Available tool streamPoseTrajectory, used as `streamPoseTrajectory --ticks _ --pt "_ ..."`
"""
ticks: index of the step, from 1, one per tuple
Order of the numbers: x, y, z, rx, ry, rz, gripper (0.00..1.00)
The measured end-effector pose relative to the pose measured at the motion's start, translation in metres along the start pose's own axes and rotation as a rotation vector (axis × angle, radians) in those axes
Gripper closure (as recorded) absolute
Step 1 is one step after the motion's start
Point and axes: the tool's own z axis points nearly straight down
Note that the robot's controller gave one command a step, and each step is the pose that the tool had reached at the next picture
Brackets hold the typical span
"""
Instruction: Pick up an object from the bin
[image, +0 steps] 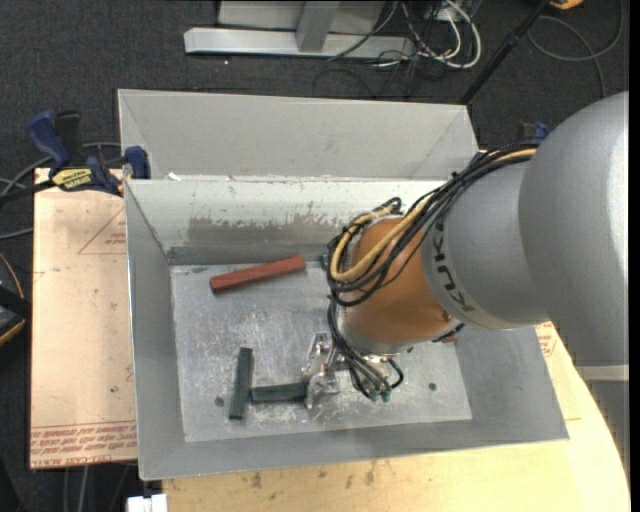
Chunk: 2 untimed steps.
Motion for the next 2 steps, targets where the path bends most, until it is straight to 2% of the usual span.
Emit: streamPoseTrajectory --ticks 1,2 --pt "0.000 0.000 0.000 0.000 0.000 0.000 1.00" --pt "-0.010 0.023 -0.173 0.002 0.009 0.020 1.00"
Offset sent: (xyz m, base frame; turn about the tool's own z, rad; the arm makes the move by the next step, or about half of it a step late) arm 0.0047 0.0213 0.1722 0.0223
